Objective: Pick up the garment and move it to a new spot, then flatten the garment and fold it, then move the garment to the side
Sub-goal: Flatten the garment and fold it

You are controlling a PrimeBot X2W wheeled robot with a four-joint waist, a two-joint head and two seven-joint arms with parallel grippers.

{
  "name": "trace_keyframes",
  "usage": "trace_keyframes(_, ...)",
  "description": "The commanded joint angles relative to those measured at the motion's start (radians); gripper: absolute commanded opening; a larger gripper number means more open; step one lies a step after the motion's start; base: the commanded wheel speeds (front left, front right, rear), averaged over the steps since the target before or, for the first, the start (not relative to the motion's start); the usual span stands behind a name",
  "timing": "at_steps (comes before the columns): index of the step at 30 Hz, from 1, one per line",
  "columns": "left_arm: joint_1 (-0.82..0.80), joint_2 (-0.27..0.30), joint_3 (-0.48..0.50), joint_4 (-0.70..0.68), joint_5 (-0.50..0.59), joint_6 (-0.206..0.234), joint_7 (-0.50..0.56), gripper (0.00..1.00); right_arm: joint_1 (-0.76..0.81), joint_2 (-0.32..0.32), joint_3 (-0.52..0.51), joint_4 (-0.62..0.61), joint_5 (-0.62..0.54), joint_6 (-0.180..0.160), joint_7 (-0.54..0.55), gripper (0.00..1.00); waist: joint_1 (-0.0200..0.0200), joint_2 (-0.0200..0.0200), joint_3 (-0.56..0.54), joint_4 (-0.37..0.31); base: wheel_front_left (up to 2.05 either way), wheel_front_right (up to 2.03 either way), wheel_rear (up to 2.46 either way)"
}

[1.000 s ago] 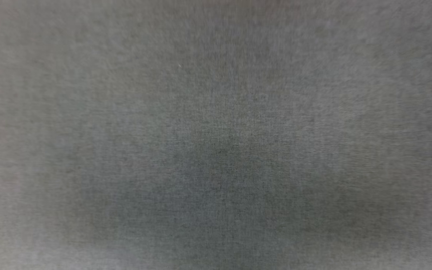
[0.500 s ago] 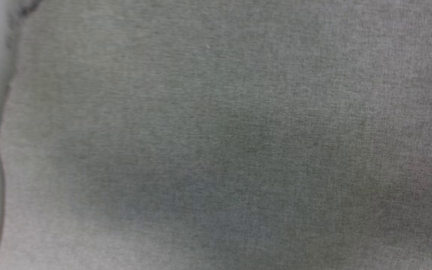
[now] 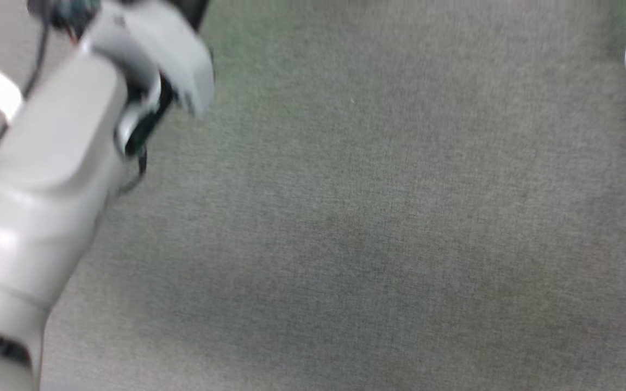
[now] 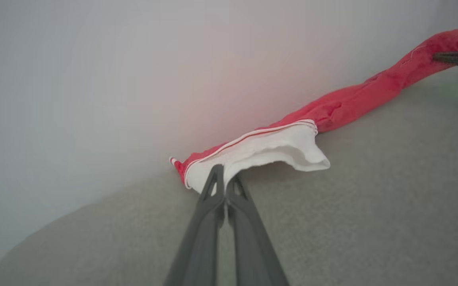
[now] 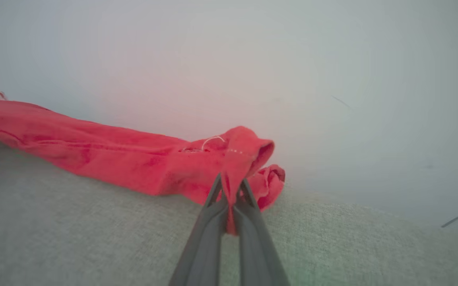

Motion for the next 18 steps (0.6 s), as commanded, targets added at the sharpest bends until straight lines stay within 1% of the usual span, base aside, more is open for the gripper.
trace_keyframes(1,0.059,0.022,-0.015,-0.037,-0.030,-0.001,0.018,0.00,0.052,-0.022,0.019,-0.030,0.032,-0.001,0.003,0.00,0.0000,0.0000,-0.099,0.008,0.00,0.00,0.00)
trace_keyframes(4,0.185,0.083,-0.047,-0.135,-0.082,-0.001,0.065,0.00,0.168,-0.061,0.060,-0.116,0.105,-0.001,0.021,0.00,0.0000,0.0000,-0.150,-0.004,0.00,0.00,0.00)
trace_keyframes(5,0.226,0.103,-0.045,-0.172,-0.104,-0.001,0.076,0.00,0.205,-0.083,0.070,-0.143,0.121,-0.001,0.028,0.00,0.0000,0.0000,-0.165,-0.006,0.00,0.00,0.00)
trace_keyframes(8,0.357,0.161,-0.053,-0.289,-0.153,0.030,0.121,0.00,0.322,-0.136,0.082,-0.216,0.192,-0.001,0.037,0.00,0.0000,0.0000,-0.207,-0.014,0.00,0.00,0.00)
trace_keyframes(12,0.533,0.242,-0.057,-0.477,-0.216,0.115,0.169,0.00,0.469,-0.197,0.076,-0.294,0.258,-0.001,0.036,0.00,0.0000,0.0000,-0.253,-0.023,0.00,0.00,0.00)
trace_keyframes(13,0.533,0.242,-0.057,-0.477,-0.216,0.115,0.169,0.00,0.469,-0.197,0.076,-0.294,0.258,-0.001,0.036,0.00,0.0000,0.0000,-0.253,-0.023,0.00,0.00,0.00)
trace_keyframes(16,0.655,0.308,-0.064,-0.604,-0.254,0.186,0.202,0.00,0.569,-0.235,0.065,-0.347,0.283,-0.001,0.035,0.00,0.0000,0.0000,-0.278,-0.032,0.00,0.00,0.00)
trace_keyframes(18,0.730,0.348,-0.063,-0.683,-0.277,0.240,0.210,0.00,0.638,-0.244,0.056,-0.383,0.299,-0.001,0.034,0.00,0.0000,0.0000,-0.292,-0.038,0.00,0.00,0.00)
